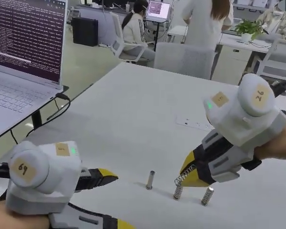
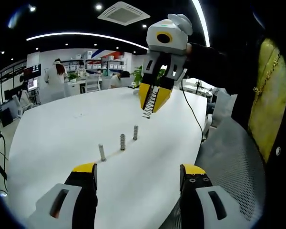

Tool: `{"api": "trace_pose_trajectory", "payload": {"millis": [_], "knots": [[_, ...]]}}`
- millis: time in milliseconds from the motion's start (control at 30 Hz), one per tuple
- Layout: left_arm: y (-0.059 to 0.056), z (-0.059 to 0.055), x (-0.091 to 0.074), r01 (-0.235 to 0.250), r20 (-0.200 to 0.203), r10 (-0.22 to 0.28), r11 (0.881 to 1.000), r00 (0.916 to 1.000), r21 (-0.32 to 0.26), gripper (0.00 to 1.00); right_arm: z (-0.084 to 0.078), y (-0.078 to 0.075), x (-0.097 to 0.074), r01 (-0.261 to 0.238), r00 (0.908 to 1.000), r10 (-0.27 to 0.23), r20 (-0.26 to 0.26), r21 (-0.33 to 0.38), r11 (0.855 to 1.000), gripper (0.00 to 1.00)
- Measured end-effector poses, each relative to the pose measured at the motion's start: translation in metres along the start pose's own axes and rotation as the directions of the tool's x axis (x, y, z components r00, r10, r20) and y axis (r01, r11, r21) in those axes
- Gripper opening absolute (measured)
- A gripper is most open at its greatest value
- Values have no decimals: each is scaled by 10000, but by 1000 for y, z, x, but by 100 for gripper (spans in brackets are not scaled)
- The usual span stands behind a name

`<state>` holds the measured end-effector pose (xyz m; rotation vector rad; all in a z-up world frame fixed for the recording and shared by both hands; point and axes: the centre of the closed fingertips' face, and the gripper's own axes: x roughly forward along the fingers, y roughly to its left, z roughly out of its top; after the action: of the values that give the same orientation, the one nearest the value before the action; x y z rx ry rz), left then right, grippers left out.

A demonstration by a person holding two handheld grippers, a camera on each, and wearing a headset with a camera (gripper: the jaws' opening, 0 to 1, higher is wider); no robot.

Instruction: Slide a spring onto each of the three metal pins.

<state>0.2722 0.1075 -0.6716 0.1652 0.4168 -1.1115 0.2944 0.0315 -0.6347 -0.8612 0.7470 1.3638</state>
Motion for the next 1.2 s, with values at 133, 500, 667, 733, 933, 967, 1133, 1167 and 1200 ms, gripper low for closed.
{"api": "trace_pose_trajectory", "payload": {"millis": [133,500,667,733,933,967,1133,1167,1200], "knots": [[3,-5,-1,-149,21,150,9997,9999,-174,67,4,-14,1,54,9999,-54,-91,-64,10000,8],[4,0,-1,-284,348,294,9992,9990,-285,68,9,-44,17,-184,9964,146,-829,-456,9988,8],[4,0,2,-285,432,301,9990,9986,-352,67,7,-53,28,-351,9912,270,-1296,-611,9975,8],[3,-1,3,-283,447,299,9989,9986,-371,67,5,-61,35,-471,9895,382,-1396,-608,9970,8],[3,-3,3,-287,498,311,9985,9983,-473,67,4,-69,49,-763,9838,664,-1667,-541,9956,8],[3,-3,3,-286,501,310,9984,9983,-478,67,4,-70,52,-806,9832,707,-1684,-526,9954,8],[3,-5,4,-283,481,306,9984,9984,-480,66,0,-77,62,-886,9780,762,-1943,-558,9945,8],[4,-5,4,-284,506,310,9983,9982,-509,66,-1,-78,64,-899,9777,778,-1951,-539,9945,8],[4,-4,4,-287,512,314,9982,9982,-528,66,-1,-80,67,-930,9768,815,-1980,-497,9944,8]]}}
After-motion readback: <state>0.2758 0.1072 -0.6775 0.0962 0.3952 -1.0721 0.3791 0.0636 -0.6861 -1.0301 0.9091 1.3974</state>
